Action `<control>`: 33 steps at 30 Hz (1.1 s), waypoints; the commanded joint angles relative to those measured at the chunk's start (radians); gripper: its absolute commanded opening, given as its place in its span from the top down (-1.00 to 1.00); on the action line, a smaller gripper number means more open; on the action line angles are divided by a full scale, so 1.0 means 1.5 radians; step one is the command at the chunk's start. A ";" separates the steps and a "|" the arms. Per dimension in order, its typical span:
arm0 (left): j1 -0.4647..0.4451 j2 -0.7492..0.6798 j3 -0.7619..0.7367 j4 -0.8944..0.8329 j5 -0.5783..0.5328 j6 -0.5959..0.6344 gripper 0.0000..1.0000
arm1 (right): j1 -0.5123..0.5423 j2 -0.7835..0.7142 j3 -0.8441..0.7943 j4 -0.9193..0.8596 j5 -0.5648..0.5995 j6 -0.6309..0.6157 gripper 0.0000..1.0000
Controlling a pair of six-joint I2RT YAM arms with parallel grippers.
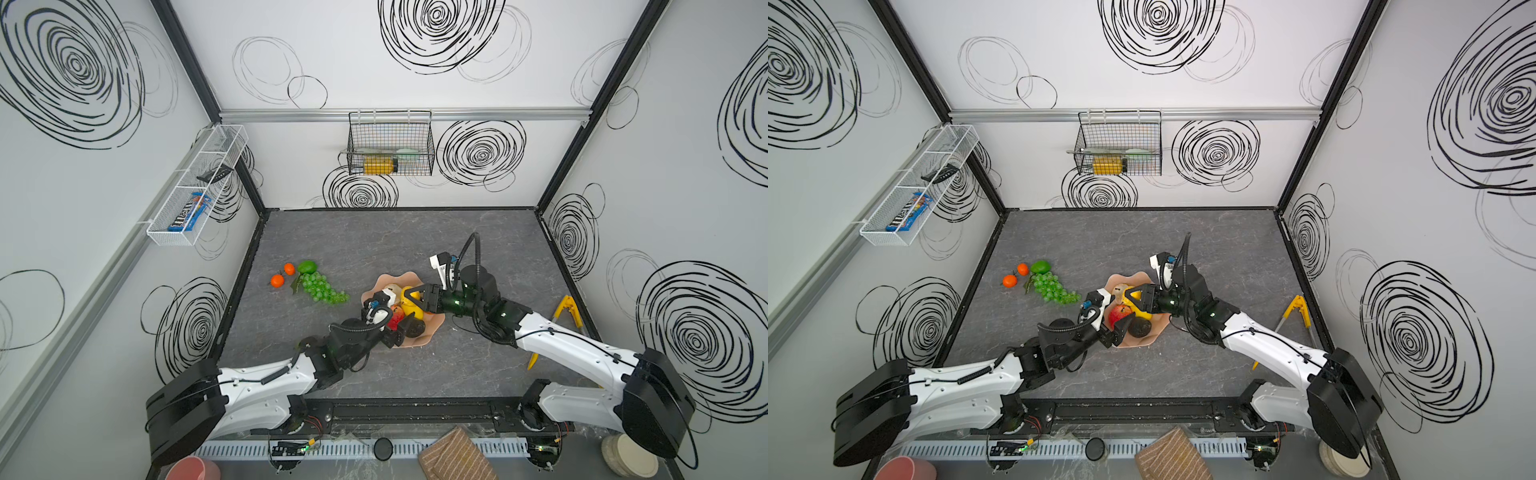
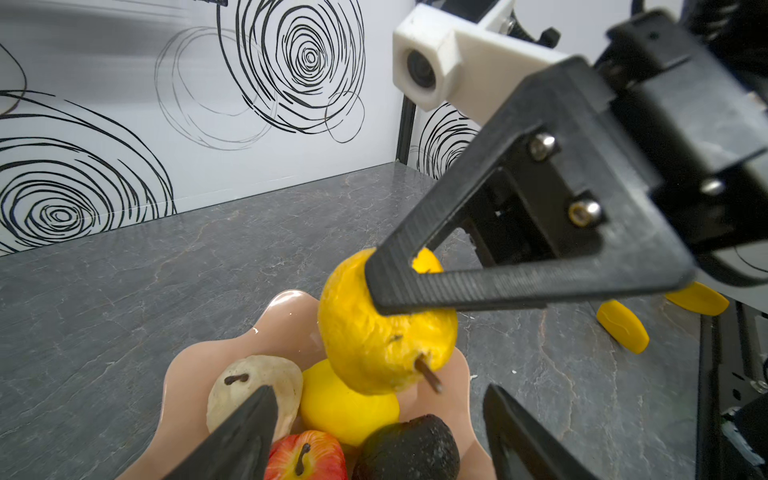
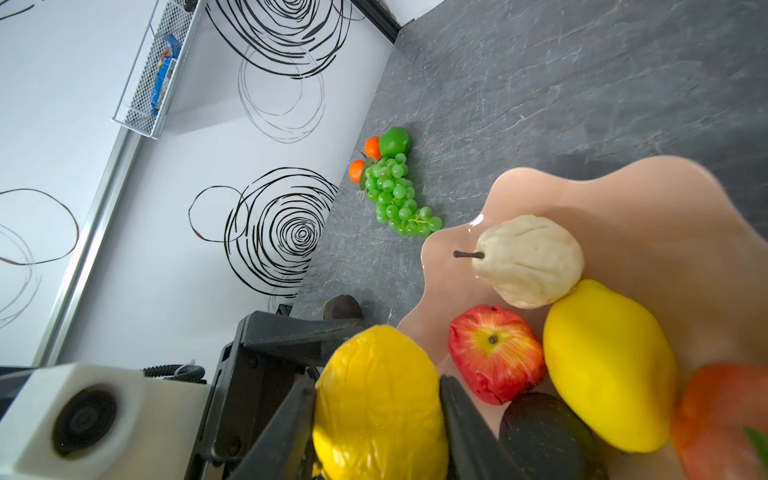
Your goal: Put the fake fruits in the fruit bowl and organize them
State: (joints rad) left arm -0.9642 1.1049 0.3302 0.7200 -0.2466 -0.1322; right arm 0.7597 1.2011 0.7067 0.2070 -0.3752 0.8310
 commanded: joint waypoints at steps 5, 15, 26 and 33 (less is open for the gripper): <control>-0.005 0.027 0.040 0.092 -0.025 0.020 -0.55 | 0.017 -0.019 -0.012 0.035 -0.009 0.022 0.25; -0.004 0.045 0.052 0.096 -0.010 0.007 -0.25 | 0.030 -0.016 -0.015 0.042 -0.002 0.022 0.25; -0.004 0.036 0.048 0.078 -0.027 0.002 -0.10 | 0.027 -0.032 -0.018 0.022 0.028 0.003 0.01; 0.005 0.000 0.062 -0.039 -0.042 0.005 -0.09 | 0.001 -0.064 -0.016 -0.033 0.076 -0.026 -0.70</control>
State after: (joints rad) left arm -0.9653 1.1404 0.3878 0.7219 -0.2779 -0.1341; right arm 0.7807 1.1389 0.6865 0.2081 -0.3092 0.8215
